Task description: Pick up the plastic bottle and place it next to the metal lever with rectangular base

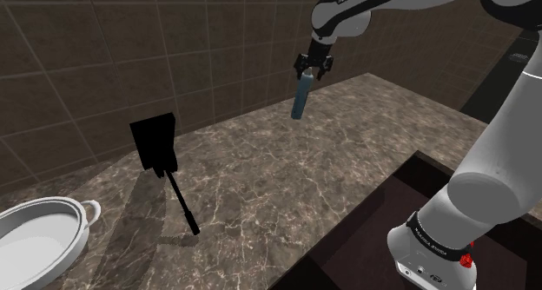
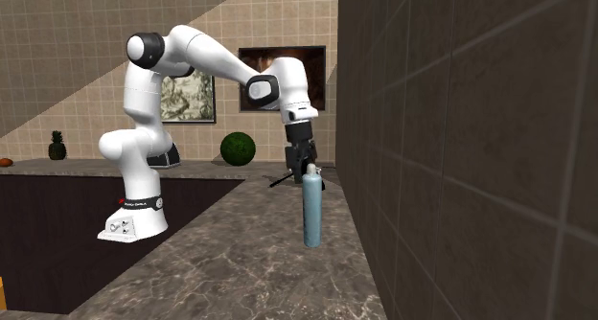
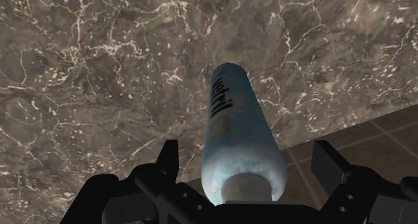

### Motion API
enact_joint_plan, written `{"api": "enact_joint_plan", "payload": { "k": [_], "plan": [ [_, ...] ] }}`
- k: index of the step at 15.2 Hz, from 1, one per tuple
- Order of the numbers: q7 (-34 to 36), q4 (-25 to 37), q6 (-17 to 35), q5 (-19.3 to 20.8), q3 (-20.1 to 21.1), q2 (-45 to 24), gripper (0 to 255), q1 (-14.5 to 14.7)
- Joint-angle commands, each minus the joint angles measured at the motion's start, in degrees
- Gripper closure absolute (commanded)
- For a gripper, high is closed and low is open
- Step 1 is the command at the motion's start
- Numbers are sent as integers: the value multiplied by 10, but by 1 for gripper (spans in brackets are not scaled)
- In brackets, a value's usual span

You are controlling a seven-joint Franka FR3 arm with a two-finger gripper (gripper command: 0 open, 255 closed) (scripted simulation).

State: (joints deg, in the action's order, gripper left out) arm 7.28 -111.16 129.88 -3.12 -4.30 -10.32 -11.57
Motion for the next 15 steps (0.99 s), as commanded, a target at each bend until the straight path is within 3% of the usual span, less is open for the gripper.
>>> {"api": "enact_joint_plan", "payload": {
  "k": [1,6,7,15],
  "plan": [
    [0,0,3,0,0,-2,0,0],
    [0,0,2,0,0,-2,0,0],
    [0,0,2,0,0,-2,255,0],
    [0,0,2,0,0,-2,255,0]
  ]
}}
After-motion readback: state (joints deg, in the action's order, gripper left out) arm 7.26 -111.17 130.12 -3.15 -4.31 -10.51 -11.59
